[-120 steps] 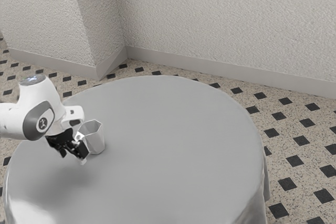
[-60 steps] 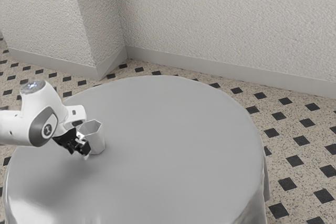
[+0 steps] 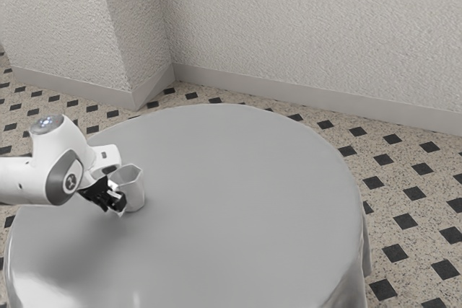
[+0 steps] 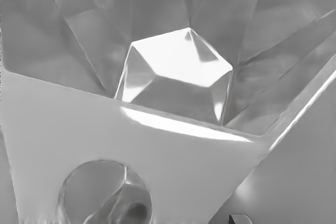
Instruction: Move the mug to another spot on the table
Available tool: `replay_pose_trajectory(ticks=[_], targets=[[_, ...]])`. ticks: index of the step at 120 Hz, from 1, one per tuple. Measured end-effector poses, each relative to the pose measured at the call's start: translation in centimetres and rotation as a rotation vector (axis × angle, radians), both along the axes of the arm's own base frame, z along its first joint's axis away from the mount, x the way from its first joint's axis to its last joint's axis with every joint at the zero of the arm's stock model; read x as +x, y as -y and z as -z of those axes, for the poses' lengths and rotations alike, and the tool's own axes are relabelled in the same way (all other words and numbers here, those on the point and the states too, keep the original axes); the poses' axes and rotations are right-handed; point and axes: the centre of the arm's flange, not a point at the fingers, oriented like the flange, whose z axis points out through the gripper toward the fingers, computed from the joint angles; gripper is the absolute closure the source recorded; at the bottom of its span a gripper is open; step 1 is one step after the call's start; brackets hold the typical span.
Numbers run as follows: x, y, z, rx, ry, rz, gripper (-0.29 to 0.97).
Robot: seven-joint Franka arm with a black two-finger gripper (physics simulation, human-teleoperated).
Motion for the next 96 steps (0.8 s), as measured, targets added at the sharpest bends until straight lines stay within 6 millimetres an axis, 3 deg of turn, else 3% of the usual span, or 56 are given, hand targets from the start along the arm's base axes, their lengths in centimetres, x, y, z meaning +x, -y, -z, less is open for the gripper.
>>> replay_pose_trajectory(ticks=[40,77,96], targets=[[0.19,-0.23,-0.20,0.000,0.027,-0.018,0.49],[0.56,0.72,-0.15,0.010,0.036,0.021,0.44],[0.51,0.31,-0.24,0.012,0.045,0.015,0.49]])
